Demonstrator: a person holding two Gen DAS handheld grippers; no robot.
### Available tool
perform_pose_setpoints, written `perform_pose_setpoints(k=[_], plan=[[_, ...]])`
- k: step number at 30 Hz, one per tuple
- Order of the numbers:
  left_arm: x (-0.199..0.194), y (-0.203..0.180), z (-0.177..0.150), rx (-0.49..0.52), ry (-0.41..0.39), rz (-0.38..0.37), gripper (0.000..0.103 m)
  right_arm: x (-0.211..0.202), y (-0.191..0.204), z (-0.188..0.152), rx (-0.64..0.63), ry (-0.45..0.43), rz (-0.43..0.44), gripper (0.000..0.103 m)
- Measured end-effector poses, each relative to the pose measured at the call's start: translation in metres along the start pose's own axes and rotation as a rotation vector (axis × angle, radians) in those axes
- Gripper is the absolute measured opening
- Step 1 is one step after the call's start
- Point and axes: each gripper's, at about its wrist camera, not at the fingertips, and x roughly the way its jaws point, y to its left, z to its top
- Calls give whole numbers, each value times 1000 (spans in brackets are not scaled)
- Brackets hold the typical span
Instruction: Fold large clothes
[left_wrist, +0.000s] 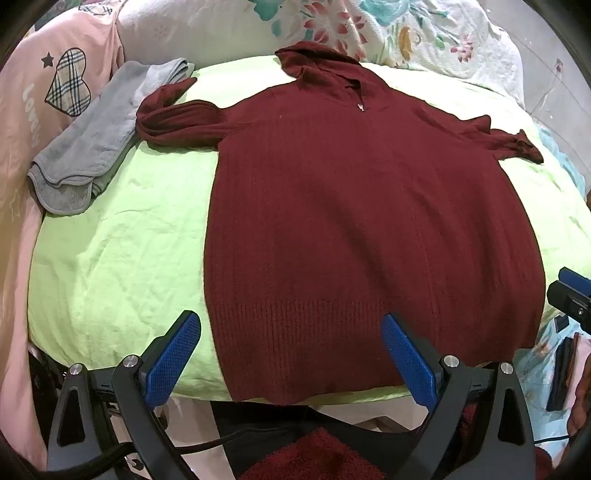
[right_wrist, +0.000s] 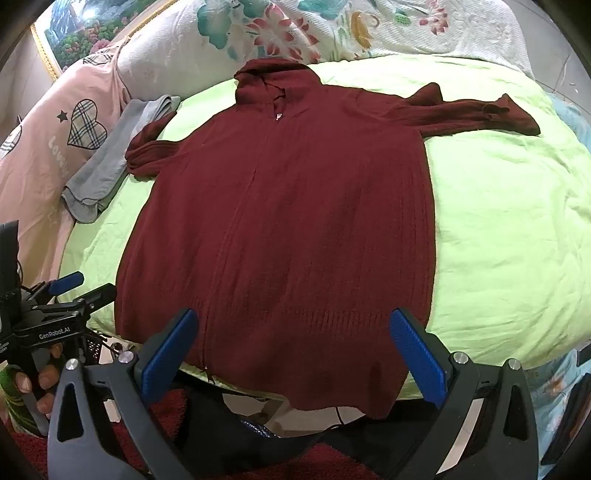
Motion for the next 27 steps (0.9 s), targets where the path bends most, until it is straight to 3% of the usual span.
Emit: perform_pose_setpoints(k=[27], plan=[[0, -5, 7, 0, -5, -8, 99, -2, 2, 4, -6, -21, 10, 103]])
